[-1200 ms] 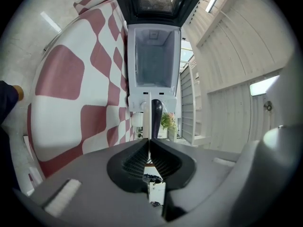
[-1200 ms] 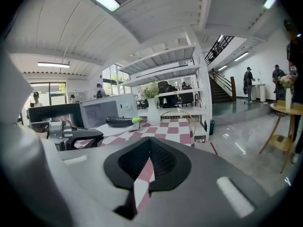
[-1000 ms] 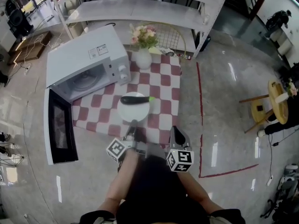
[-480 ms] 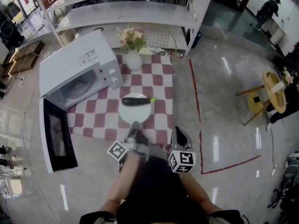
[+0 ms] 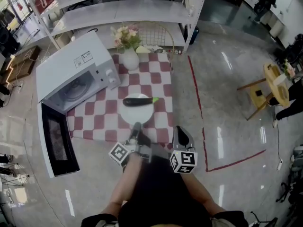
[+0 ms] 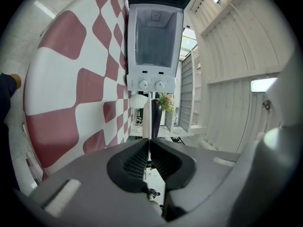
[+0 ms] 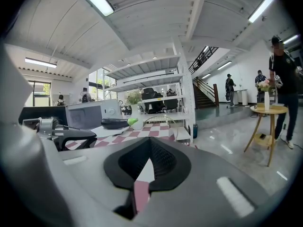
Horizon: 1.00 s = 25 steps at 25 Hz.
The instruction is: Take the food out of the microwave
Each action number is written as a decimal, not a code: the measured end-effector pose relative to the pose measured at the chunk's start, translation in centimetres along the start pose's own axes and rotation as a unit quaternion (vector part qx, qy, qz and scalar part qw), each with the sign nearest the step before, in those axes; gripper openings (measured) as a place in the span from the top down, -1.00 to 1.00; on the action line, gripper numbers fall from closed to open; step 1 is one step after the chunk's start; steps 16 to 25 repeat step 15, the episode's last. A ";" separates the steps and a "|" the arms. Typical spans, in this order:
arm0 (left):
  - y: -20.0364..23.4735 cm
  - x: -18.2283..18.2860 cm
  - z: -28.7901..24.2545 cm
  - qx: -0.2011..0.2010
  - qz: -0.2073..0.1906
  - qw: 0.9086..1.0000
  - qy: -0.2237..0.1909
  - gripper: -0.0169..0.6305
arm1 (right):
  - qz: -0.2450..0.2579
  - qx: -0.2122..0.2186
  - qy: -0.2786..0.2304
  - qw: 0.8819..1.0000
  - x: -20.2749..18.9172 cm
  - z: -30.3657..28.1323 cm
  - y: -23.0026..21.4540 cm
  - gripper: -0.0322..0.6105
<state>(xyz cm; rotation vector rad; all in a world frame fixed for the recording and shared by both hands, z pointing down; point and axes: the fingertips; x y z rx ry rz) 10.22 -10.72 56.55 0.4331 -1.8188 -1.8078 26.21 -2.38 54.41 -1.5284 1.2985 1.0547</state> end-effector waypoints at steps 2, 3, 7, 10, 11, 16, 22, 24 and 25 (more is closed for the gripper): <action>0.1 -0.1 0.1 0.001 -0.001 1.000 0.002 0.88 | -0.002 -0.004 0.004 1.000 -0.5 0.1 -0.1 0.90; 0.1 -0.1 0.1 0.001 -0.002 1.000 0.003 0.88 | -0.003 -0.005 0.006 1.000 -0.7 0.1 -0.2 0.90; 0.2 -0.1 0.2 0.003 -0.002 1.000 0.005 0.88 | -0.001 -0.007 0.012 1.000 -1.3 0.1 -0.3 0.90; 0.4 -0.2 0.4 0.004 -0.001 1.000 0.007 0.88 | 0.000 -0.014 0.010 1.000 -1.5 0.4 -0.3 0.90; 0.4 -0.2 0.5 0.005 -0.001 1.000 0.007 0.88 | 0.001 -0.016 0.008 1.000 -1.5 0.5 -0.3 0.90; 0.3 -0.4 0.7 0.006 -0.003 1.000 0.011 0.88 | 0.006 -0.016 0.005 1.000 -1.4 0.9 0.0 0.90; 0.3 -0.4 0.7 0.006 -0.003 1.000 0.011 0.88 | 0.006 -0.016 0.005 1.000 -1.4 0.9 0.0 0.90; 0.3 -0.4 0.7 0.006 -0.003 1.000 0.011 0.88 | 0.006 -0.016 0.005 1.000 -1.4 0.9 0.0 0.90; 0.3 -0.4 0.7 0.006 -0.003 1.000 0.011 0.88 | 0.006 -0.016 0.005 1.000 -1.4 0.9 0.0 0.90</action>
Point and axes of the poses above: the fingertips, and each gripper's own axes: z backward along the fingers, y to its left, x out of its top, and after that the axes turned 3 degrees about z, right-handed
